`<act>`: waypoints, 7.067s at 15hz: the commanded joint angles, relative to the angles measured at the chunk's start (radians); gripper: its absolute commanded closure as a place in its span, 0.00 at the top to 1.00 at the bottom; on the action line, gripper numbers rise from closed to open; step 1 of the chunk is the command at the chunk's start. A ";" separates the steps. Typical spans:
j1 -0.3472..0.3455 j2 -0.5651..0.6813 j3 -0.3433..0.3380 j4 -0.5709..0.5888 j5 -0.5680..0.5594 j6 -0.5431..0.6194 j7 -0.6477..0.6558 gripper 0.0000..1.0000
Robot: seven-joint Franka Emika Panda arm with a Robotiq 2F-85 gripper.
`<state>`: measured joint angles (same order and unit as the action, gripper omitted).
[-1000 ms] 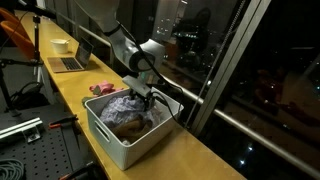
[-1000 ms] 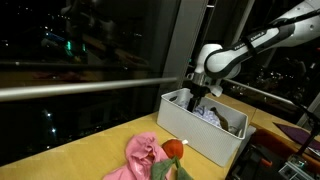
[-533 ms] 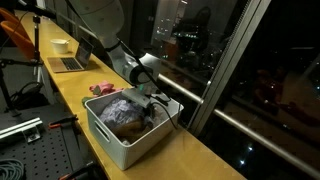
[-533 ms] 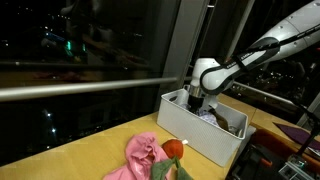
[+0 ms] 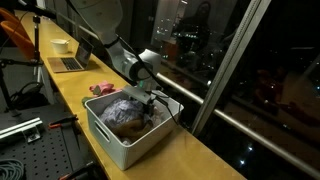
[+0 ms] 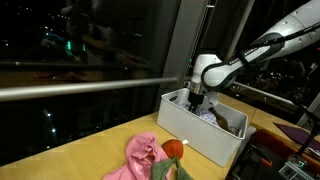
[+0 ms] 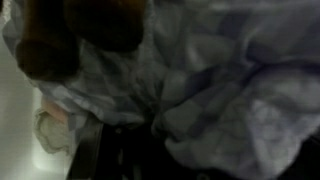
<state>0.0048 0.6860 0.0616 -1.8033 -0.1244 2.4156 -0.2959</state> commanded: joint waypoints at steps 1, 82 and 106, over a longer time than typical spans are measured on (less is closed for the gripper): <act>-0.045 -0.143 0.019 -0.130 0.037 0.038 -0.016 0.14; 0.350 0.045 0.162 0.442 -0.099 -0.459 0.062 0.40; -0.046 -0.115 0.023 0.207 -0.028 -0.186 -0.162 1.00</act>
<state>-0.0264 0.4848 0.0699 -1.6660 -0.2056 2.2142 -0.4242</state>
